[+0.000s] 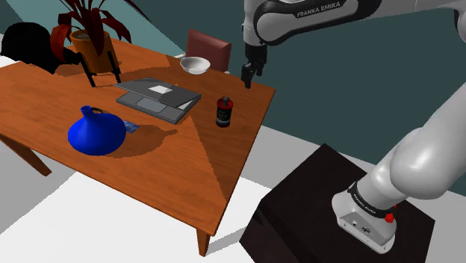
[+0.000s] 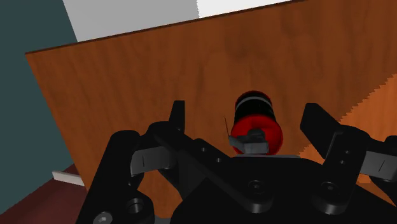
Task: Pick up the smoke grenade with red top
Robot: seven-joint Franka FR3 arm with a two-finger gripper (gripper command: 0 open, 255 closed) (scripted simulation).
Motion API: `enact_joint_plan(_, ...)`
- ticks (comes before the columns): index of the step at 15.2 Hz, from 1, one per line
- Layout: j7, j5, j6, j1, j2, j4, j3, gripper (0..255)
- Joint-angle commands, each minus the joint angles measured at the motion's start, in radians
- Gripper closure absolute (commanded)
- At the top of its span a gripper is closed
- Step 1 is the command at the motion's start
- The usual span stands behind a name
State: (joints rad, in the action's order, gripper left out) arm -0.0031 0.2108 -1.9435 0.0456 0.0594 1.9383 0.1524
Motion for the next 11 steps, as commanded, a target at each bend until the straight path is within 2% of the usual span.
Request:
enact_joint_plan(1,0.013,0.021,-0.001,0.011,0.081,-0.061,0.008,0)
enact_joint_plan(11,0.03,0.115,0.067,0.091,0.509,-0.466,0.011,0)
